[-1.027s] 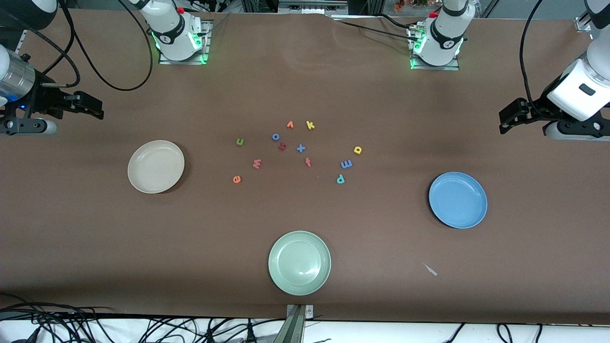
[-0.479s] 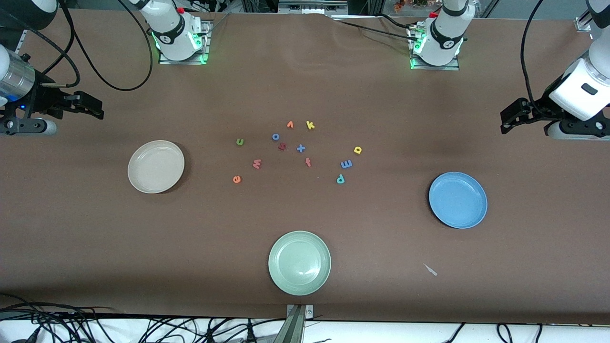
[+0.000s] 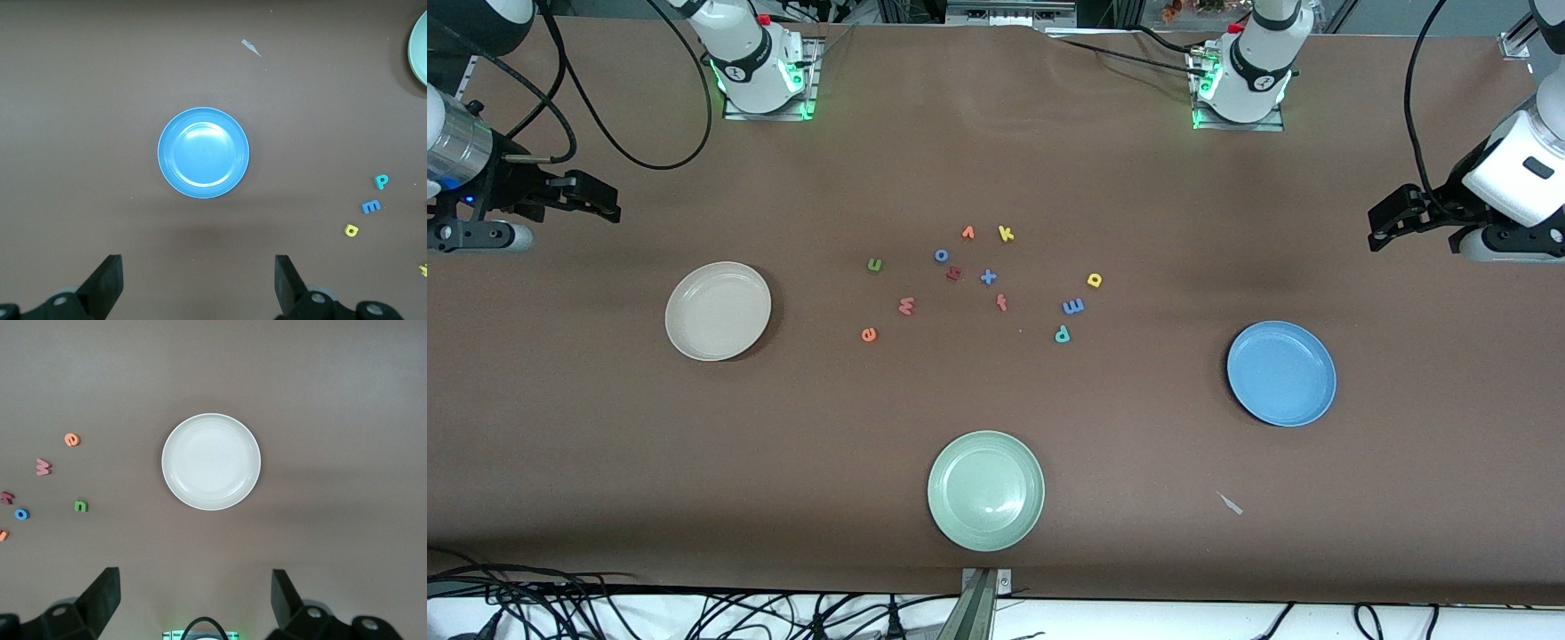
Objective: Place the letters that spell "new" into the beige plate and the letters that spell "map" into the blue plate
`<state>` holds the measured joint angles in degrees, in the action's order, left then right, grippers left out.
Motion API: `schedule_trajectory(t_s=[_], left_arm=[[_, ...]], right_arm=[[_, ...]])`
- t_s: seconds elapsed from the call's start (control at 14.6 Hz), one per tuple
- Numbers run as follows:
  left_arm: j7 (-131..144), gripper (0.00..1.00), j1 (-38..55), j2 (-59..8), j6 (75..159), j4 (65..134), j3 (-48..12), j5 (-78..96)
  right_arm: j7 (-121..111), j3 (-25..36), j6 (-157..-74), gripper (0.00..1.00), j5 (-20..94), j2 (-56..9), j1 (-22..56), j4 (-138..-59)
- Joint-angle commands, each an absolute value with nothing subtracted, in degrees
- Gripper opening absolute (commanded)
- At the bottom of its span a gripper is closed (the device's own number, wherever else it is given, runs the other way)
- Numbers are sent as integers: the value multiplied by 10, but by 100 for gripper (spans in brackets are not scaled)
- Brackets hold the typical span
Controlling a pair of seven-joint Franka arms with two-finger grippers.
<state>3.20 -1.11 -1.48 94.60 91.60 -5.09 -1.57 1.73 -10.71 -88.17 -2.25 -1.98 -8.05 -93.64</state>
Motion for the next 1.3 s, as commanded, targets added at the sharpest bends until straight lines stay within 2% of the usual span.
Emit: schedule_trajectory(t_s=[0.0,1.23], left_arm=[[19,100,-6,-26,952,897,-54,0],[21,100,-11,-32,947,890,-55,-1]], right_arm=[[17,-107,-877,100,-11,-23,-83,-929],[17,-107,-875,100,-11,-22,-83,-930]])
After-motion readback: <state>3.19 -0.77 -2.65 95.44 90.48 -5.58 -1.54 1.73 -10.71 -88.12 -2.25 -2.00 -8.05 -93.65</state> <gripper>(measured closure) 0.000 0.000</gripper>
